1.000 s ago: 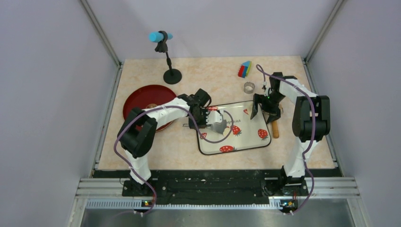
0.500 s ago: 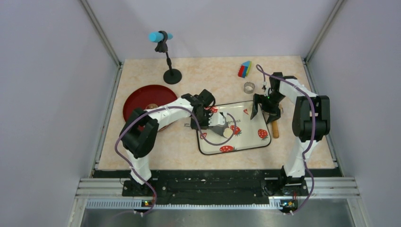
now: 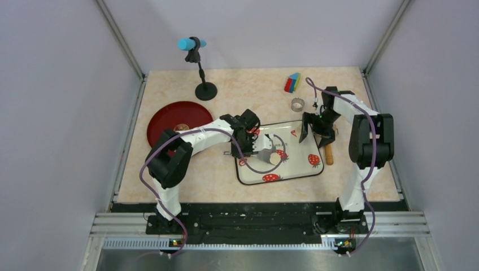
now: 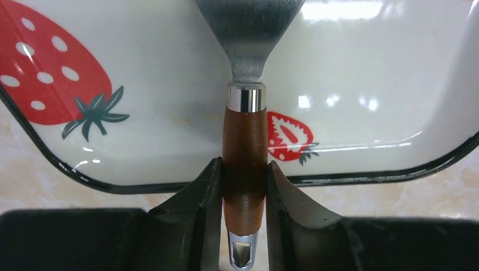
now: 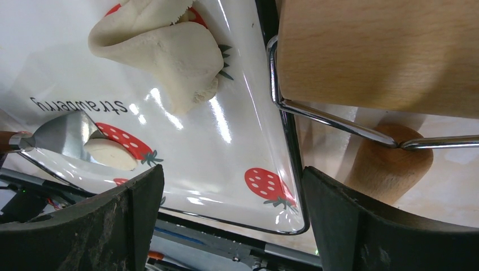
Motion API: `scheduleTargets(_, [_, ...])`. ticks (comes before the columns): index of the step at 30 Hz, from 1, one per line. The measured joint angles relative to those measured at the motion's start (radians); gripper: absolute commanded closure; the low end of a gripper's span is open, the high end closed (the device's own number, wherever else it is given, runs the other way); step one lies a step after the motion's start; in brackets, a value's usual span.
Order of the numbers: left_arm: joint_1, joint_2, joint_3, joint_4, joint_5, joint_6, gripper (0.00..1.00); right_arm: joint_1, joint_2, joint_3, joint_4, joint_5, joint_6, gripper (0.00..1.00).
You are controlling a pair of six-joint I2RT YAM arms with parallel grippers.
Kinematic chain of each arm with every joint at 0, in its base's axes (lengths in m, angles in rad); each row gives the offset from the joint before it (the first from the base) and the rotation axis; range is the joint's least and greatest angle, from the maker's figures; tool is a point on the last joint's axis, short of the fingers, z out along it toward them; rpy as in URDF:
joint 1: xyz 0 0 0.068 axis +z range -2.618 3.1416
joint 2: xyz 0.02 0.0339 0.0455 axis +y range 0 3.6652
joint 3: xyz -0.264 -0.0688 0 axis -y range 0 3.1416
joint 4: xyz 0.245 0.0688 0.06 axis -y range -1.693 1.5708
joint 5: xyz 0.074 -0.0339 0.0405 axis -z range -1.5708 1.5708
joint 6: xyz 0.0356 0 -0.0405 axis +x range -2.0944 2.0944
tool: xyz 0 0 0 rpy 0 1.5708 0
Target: Roll out the dumpling wrappers from the dough
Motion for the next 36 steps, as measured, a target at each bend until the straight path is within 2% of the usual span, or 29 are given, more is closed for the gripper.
scheduleTargets(10, [-0.011,-0.046,-0.133,0.238,0.083,-0.165,1.00,0.000,0.000,0.002,0.000,-0.003,-0.001,0.09])
scheduleTargets(21, [-0.011,-0.179,-0.277,0.410,0.089,-0.313,1.00,0.000,0.000,0.039,-0.013,-0.024,-0.001,0.09])
scheduleTargets(36, [0.073,-0.365,-0.418,0.487,0.081,-0.421,1.00,0.065,0.007,0.232,-0.056,-0.047,0.002,0.09])
